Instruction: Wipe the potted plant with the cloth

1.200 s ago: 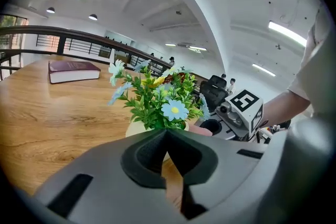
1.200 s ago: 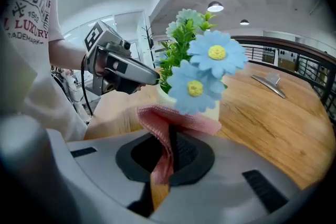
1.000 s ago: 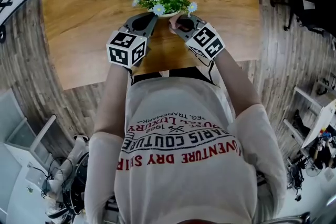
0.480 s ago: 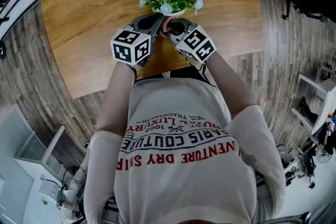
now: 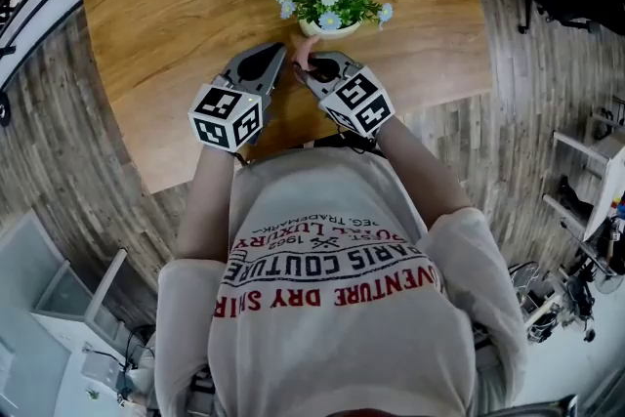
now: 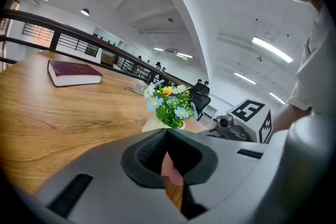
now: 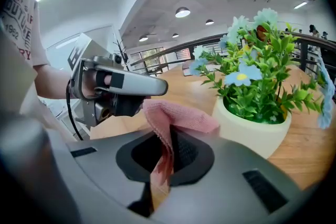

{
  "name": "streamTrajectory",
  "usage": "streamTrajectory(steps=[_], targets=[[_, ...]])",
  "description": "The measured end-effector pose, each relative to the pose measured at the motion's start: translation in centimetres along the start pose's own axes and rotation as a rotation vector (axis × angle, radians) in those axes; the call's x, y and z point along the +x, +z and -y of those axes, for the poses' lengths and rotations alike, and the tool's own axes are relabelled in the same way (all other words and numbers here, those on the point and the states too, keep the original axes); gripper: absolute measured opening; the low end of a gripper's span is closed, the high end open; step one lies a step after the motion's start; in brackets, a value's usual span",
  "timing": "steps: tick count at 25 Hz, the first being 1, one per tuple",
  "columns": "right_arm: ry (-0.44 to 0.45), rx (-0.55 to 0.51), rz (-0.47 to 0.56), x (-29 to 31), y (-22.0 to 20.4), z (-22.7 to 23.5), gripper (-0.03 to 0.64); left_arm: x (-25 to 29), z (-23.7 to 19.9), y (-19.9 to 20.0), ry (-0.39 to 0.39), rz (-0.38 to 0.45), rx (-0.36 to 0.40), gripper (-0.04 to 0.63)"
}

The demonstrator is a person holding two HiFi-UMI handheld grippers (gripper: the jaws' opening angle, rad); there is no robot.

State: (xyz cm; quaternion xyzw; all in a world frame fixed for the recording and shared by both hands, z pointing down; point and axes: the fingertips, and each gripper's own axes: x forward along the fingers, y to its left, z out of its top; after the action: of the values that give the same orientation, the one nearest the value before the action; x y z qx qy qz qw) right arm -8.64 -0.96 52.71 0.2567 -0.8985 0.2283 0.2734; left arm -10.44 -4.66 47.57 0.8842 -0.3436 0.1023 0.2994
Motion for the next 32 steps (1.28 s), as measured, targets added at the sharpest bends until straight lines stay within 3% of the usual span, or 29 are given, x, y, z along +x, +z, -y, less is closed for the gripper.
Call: streamTrajectory(steps=[6, 11, 13, 21, 32], targets=[[-0.154, 0.070, 0.080, 2.1, 3.2, 0.6, 0.037, -5.8, -2.9, -0.9, 0.117, 0.035, 0.033, 0.015], [-0.374, 0.297, 0.114, 3.3, 4.1, 4.3, 0.037, -9.1, -4.3, -3.1, 0.167, 0.026, -0.009, 0.015], [-0.404, 0.355, 0.117, 3.6, 3.9, 4.8, 0.038, -9.7, -4.6, -3.9, 0.175, 0.019, -0.014, 0.015], [-0.547, 0.393, 0.092, 2.7, 2.8, 6.0, 0.038, -10.0, -4.9, -4.5, 0.168, 0.021, 0.019, 0.015], [-0.612, 0.569, 0.123, 0.4, 0.7, 6.5, 0.038, -9.4, -3.5, -4.7, 0.136, 0.007, 0.064, 0.015]])
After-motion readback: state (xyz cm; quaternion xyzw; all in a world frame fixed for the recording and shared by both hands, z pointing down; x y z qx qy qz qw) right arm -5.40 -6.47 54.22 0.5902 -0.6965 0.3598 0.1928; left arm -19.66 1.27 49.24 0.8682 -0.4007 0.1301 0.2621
